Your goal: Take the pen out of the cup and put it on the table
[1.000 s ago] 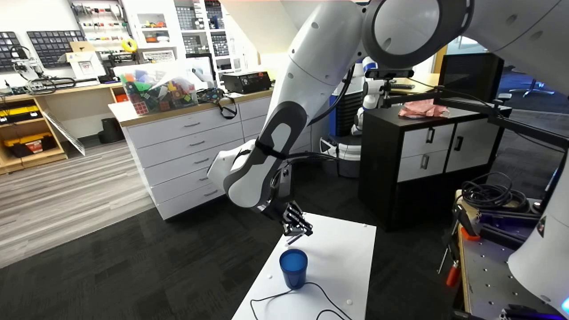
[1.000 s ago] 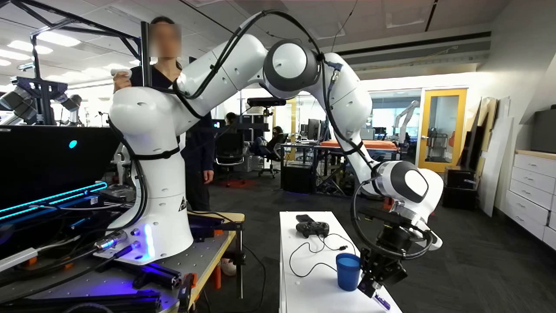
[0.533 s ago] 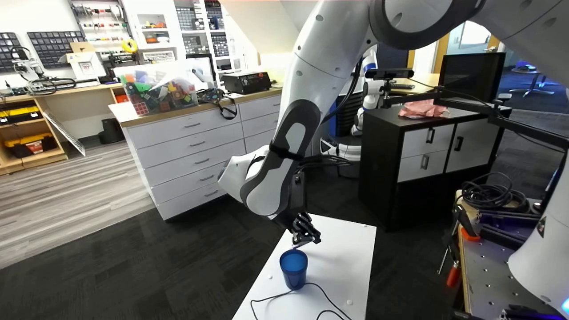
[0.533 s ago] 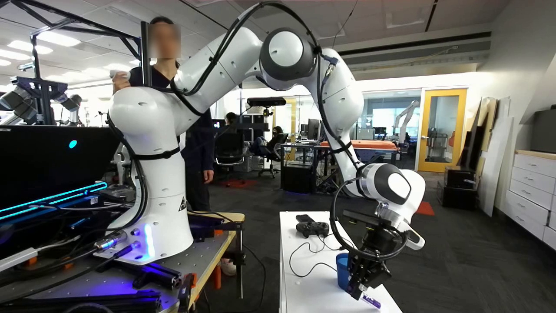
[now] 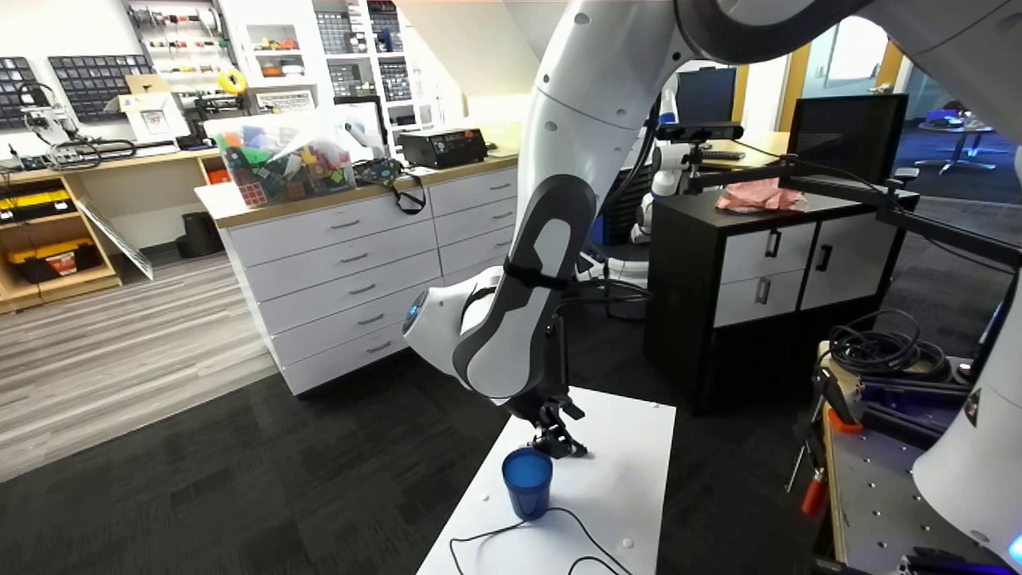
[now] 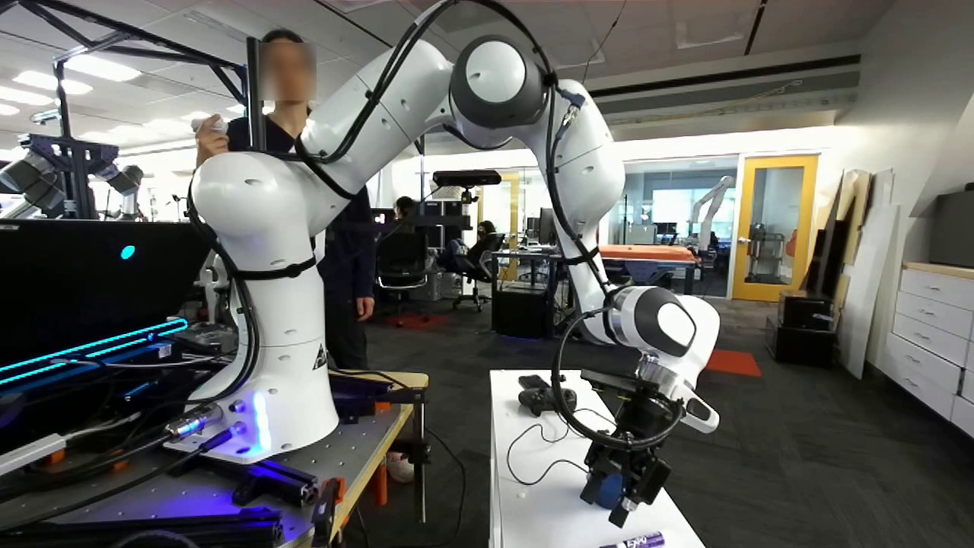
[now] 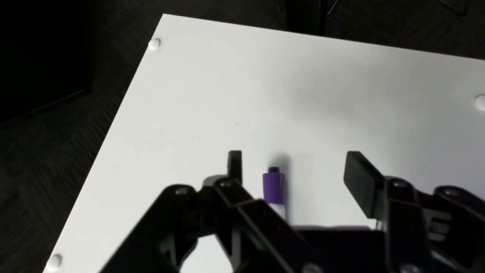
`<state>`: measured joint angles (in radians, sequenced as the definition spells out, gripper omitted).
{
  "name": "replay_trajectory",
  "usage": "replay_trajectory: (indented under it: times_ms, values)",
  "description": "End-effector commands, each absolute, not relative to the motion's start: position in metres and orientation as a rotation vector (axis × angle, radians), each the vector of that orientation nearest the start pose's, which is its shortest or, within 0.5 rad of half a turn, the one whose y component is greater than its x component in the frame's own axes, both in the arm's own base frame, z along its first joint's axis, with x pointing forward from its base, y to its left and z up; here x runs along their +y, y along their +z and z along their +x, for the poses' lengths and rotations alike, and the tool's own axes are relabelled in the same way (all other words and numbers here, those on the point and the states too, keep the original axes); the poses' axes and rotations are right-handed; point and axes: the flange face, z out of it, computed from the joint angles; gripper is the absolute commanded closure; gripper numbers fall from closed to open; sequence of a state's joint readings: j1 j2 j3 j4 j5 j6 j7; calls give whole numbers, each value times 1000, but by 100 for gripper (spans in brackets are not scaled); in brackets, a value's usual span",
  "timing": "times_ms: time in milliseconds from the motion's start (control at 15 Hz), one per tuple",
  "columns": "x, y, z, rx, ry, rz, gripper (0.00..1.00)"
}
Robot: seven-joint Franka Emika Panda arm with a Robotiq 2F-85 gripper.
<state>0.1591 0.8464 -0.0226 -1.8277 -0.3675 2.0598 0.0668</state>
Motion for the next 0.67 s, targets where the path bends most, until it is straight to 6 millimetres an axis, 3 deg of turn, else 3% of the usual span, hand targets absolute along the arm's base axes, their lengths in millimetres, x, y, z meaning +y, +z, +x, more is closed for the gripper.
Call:
replay_trajectory:
  times_ms: [0,200,600]
  values:
    - [56,40,548,-575,998,-3281,23]
    - [57,45,546,-568,994,-3285,6]
    - [57,46,545,-565,996,-3286,5]
